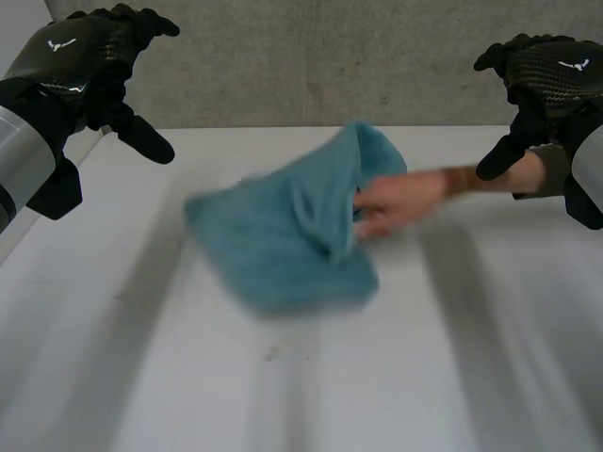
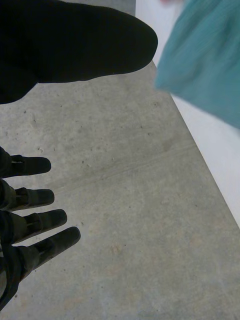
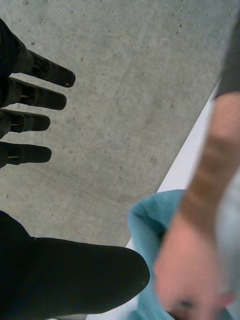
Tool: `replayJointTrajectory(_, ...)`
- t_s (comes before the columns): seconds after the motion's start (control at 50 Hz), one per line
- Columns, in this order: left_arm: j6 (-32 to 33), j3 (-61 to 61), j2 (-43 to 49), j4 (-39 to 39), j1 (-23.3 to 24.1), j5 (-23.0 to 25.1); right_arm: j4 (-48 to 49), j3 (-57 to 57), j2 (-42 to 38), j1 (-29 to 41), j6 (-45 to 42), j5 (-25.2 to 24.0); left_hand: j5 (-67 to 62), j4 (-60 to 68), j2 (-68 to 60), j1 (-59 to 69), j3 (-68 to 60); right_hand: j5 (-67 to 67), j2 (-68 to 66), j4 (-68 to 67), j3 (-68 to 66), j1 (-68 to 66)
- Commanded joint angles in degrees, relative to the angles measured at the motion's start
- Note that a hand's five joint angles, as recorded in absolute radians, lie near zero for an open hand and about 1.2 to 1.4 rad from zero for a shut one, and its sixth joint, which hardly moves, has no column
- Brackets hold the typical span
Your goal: Fold the laundry
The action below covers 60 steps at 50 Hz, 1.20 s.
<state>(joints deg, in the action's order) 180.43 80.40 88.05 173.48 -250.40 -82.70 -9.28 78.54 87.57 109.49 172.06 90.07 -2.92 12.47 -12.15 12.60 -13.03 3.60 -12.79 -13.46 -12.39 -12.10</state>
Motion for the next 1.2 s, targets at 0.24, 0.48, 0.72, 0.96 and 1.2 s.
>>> replayJointTrajectory(0.24,0.09,0.02,1.24,0.72,0.00,-0.09,1.20,0.74,-0.03,0.29,-0.41,-1.22,2.20,-1.75,1.44,-1.89,2.32,-3.60,2.79,3.46,2.39,2.10)
replayJointTrajectory(0.48,-1.48,2.13,5.64,0.55,1.93,-0.79,0.49,1.18,-4.94,0.73,-7.17,-7.46,0.02,0.43,-0.75,0.30,0.13,-3.60,2.79,3.46,2.39,2.10)
replayJointTrajectory(0.72,-9.40,1.87,21.27,3.71,15.72,-10.02,1.19,-0.05,-9.25,-0.06,-14.74,-5.88,-1.84,2.29,-2.60,2.15,-1.72,-3.60,2.79,3.46,2.39,2.10)
replayJointTrajectory(0.96,-9.22,-6.30,40.78,12.94,22.23,-10.72,1.11,-1.37,-14.35,-1.37,-14.74,-5.61,-3.69,4.14,-4.45,4.00,-3.57,-3.60,2.79,3.46,2.39,2.10)
replayJointTrajectory(1.2,-7.91,-12.11,49.14,13.38,22.32,-10.55,1.11,-1.63,-15.23,-2.08,-14.74,-5.70,-11.93,12.38,-12.69,12.25,-11.82,-3.60,2.79,3.46,2.39,2.10)
